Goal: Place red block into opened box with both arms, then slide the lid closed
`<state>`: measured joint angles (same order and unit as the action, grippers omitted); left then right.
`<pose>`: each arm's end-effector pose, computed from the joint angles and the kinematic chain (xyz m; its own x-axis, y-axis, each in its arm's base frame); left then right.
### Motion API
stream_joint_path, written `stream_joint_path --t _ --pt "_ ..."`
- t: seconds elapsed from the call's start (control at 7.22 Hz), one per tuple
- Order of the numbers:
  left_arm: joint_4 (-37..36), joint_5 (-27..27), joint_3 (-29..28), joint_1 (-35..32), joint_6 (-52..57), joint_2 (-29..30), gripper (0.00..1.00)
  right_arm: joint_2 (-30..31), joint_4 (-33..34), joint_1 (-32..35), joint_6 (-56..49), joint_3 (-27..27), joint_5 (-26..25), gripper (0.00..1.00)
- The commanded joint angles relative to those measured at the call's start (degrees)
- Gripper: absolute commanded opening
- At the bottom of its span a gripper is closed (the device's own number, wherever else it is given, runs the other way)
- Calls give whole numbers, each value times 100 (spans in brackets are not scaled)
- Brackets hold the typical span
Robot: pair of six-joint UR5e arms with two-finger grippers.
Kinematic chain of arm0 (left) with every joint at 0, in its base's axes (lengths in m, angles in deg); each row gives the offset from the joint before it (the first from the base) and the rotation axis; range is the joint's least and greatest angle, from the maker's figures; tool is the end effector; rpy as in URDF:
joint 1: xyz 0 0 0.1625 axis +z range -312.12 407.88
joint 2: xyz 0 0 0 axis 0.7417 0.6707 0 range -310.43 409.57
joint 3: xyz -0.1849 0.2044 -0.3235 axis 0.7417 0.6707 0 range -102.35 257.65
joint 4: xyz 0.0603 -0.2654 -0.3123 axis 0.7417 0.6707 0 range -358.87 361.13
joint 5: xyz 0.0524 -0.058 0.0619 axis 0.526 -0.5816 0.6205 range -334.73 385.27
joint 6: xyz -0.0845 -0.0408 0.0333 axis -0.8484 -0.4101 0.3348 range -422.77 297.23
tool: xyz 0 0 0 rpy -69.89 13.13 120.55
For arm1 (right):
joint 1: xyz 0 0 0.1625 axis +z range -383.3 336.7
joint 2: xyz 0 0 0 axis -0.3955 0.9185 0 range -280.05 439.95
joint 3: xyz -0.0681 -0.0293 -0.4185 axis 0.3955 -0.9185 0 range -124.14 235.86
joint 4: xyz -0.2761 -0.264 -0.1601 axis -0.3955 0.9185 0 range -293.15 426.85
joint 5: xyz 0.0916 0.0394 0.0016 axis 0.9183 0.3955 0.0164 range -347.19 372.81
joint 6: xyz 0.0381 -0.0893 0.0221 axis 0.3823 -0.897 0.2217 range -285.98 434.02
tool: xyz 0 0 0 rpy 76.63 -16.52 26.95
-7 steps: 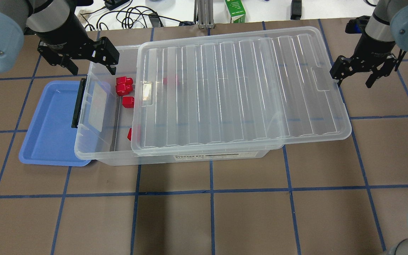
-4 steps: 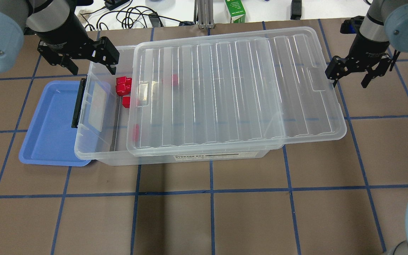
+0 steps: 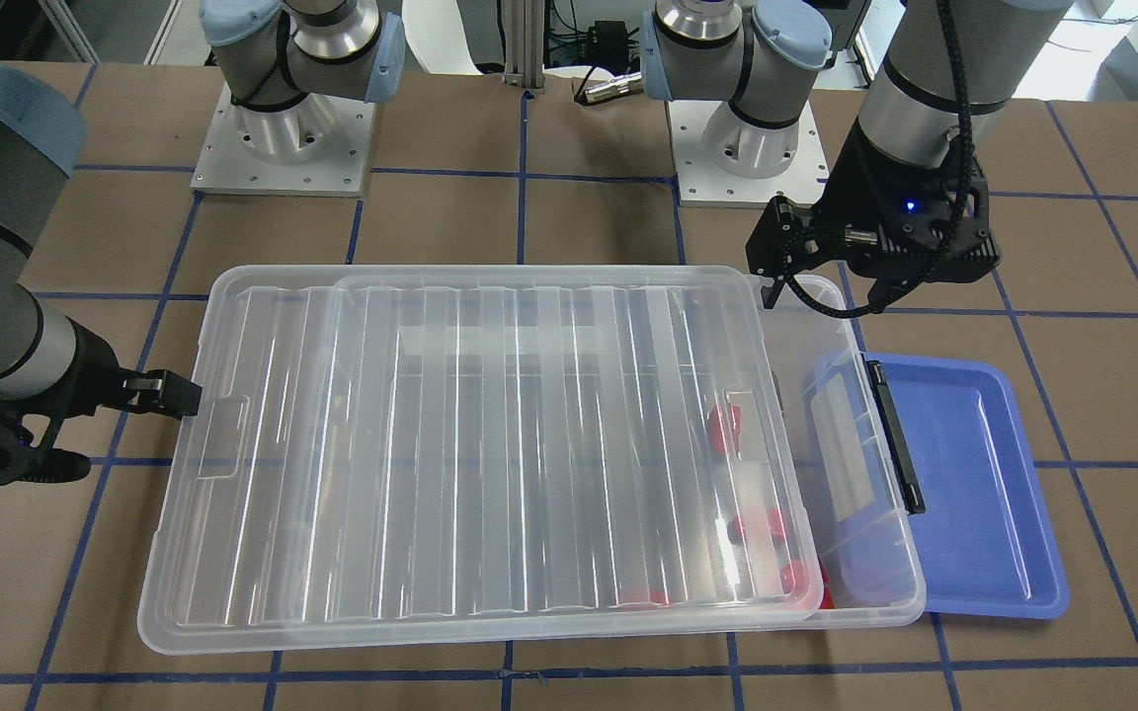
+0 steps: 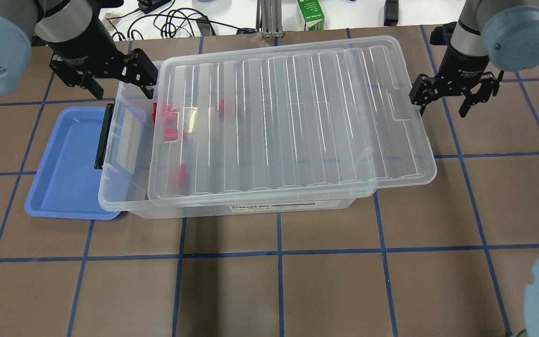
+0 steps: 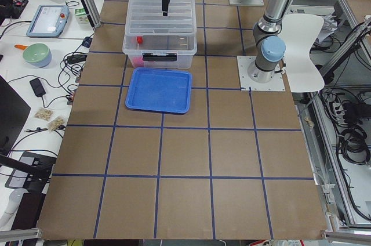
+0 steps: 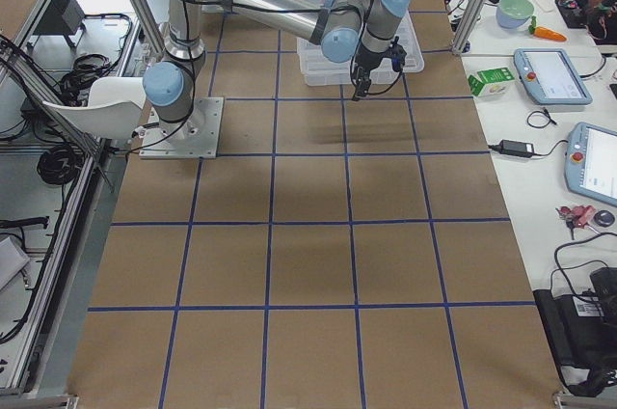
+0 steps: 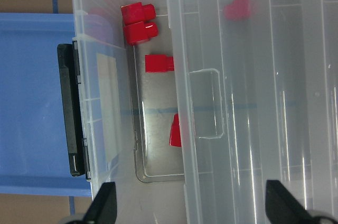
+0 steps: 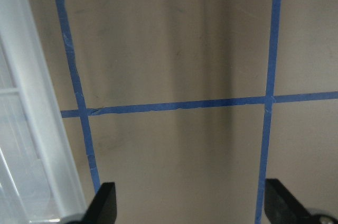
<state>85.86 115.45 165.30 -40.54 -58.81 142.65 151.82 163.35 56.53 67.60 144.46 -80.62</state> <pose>-0.1186 -0.5257 0.4906 -0.9991 0.0408 -0.0085 0.0414 0.9960 -0.0789 0.0214 -0.6016 0.3380 -0.9976 0.0567 0.0387 0.0629 0.9811 0.1831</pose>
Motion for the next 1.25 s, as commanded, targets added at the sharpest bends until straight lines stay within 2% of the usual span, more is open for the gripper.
stream_joint_path --t 0.0,1.11 --pt "0 0 7 0 0 0 100 3 -8 208 314 0 9 100" --pt "9 9 15 0 0 -18 100 -14 1 657 844 -96 62 100"
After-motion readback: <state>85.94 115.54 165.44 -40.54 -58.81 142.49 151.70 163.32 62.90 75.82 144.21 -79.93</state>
